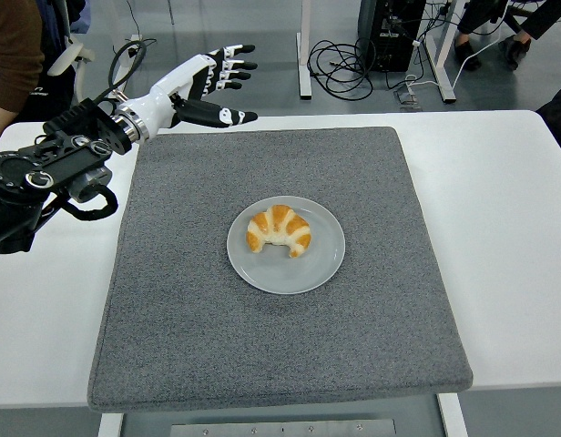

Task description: Place the bread on the plate

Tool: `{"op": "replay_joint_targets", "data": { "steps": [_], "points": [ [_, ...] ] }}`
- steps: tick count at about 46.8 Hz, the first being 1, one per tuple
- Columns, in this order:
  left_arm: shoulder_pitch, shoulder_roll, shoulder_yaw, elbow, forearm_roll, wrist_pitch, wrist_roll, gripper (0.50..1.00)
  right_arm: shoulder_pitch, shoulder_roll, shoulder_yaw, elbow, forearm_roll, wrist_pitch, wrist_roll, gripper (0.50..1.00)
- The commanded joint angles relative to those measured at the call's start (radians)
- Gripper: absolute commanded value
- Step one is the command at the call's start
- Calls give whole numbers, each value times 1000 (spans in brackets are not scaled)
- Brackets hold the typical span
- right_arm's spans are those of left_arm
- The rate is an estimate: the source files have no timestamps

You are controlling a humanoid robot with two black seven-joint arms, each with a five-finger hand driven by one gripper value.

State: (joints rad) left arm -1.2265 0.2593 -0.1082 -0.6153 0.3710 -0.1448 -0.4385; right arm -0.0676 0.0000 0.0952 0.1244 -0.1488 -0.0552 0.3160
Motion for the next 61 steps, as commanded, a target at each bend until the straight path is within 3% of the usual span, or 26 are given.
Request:
{"op": "replay_joint_targets", "data": {
  "steps": [1,15,30,42,50,61],
  "points": [
    [1,1,-40,41,-58,-65,49,892,0,0,0,0,0,0,0,1000],
    [19,55,-160,72,-139,-263,155,892,0,0,0,1,0,0,0,1000],
    [117,117,-327,72,-189,-450,146,898,0,0,0,1,0,0,0,1000],
    [211,109,-395,72,-188,-453,144,924,0,0,1,3,0,0,0,1000],
    [228,103,-395,72,-188,-447,144,958,0,0,1,3,0,0,0,1000],
    [231,100,-396,72,-190,-449,146,968,0,0,1,5,0,0,0,1000]
  ]
}}
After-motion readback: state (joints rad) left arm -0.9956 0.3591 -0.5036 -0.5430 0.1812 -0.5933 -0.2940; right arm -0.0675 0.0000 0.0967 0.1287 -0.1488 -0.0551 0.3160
